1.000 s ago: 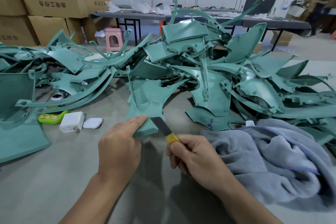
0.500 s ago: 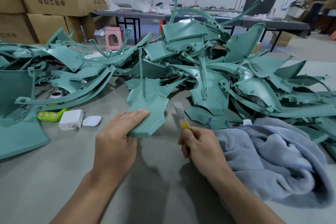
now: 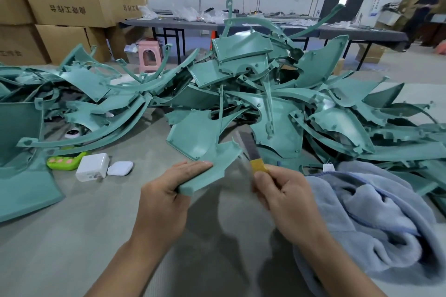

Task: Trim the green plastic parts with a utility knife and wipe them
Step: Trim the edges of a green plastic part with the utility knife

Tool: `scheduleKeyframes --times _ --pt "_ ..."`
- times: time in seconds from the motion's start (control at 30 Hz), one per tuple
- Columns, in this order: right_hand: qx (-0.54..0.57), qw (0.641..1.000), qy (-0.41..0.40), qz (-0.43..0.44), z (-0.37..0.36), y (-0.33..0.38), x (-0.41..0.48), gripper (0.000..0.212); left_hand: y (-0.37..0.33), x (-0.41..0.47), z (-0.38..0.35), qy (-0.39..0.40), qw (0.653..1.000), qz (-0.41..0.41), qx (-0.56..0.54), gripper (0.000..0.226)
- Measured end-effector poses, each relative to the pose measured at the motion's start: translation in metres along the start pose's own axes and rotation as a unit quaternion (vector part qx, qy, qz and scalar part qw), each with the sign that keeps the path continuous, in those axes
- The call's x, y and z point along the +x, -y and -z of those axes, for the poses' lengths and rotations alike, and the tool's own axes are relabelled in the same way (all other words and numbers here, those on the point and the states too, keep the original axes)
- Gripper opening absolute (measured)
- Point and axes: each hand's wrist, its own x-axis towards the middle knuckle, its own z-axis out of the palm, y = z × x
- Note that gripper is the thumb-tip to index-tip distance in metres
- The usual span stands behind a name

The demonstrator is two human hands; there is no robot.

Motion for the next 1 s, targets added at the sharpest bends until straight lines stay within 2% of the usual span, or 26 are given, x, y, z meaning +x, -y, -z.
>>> scheduleKeyframes --times 0.07,0.1,0.2,0.27,0.3,0.37,0.43,0.47,0.5,0.57,0.6,0.67,0.7,0.8,0.9,0.97,1.0 --pt "-0.025 0.997 0.062 0.03 -0.005 0.005 -0.005 0.035 0.002 0.0 -0.001 0.011 1.0 -0.002 0.0 0.067" --pt "-0.062 0.995 0.064 0.034 -0.007 0.004 -0.005 0.035 0.003 -0.001 -0.001 0.014 1.0 -0.003 -0.001 0.069" --pt "-0.145 0.987 -0.058 -0.029 -0.005 0.0 0.002 0.033 0.006 -0.001 -0.001 0.008 1.0 -0.018 -0.012 0.069" --pt "-0.101 0.989 -0.103 -0.044 0.0 -0.001 0.004 0.036 0.005 0.0 0.001 0.004 1.0 -0.016 -0.023 0.066" --pt "-0.057 0.994 -0.094 -0.026 0.002 0.0 0.002 0.037 0.004 0.0 0.001 0.007 1.0 -0.016 -0.022 0.067" --pt "-0.004 1.0 -0.014 0.026 0.001 0.005 -0.003 0.035 0.002 0.0 -0.001 0.013 1.0 -0.008 -0.015 0.07" --pt "-0.052 0.996 0.056 0.052 -0.006 0.007 -0.008 0.037 -0.002 0.0 -0.002 0.017 1.0 0.0 -0.016 0.067" --pt "-0.081 0.995 0.043 0.048 -0.008 0.005 -0.006 0.037 -0.003 0.0 -0.001 0.017 1.0 -0.004 -0.021 0.065" --pt "-0.092 0.995 -0.005 0.027 -0.007 0.002 -0.002 0.036 -0.005 0.0 0.0 0.014 0.999 -0.007 -0.029 0.062" --pt "-0.034 0.993 -0.109 -0.031 -0.002 0.002 0.004 0.034 -0.01 -0.001 0.002 -0.001 0.998 0.019 -0.06 0.047" --pt "0.013 0.989 -0.14 -0.045 0.003 0.001 0.005 0.036 -0.012 -0.001 0.002 -0.019 0.994 0.059 -0.087 0.036" --pt "0.073 0.984 -0.154 -0.058 0.009 0.0 0.004 0.04 -0.014 0.003 0.0 -0.047 0.969 0.159 -0.185 0.019" --pt "0.086 0.984 -0.149 -0.056 0.008 0.002 0.003 0.042 -0.014 0.005 0.0 -0.052 0.95 0.191 -0.243 0.019" --pt "0.088 0.985 -0.144 -0.044 0.001 0.005 0.002 0.034 -0.013 0.015 0.007 -0.096 0.869 0.261 -0.408 0.05" --pt "0.042 0.987 -0.147 -0.042 -0.002 0.006 0.003 0.032 -0.016 0.025 0.014 -0.141 0.79 0.324 -0.501 0.061" --pt "0.098 0.983 -0.129 -0.089 -0.003 0.008 0.004 0.036 -0.015 0.026 0.019 -0.156 0.752 0.337 -0.544 0.066" --pt "0.166 0.973 -0.112 -0.112 -0.004 0.01 0.003 0.037 -0.014 0.026 0.022 -0.162 0.742 0.341 -0.554 0.068"
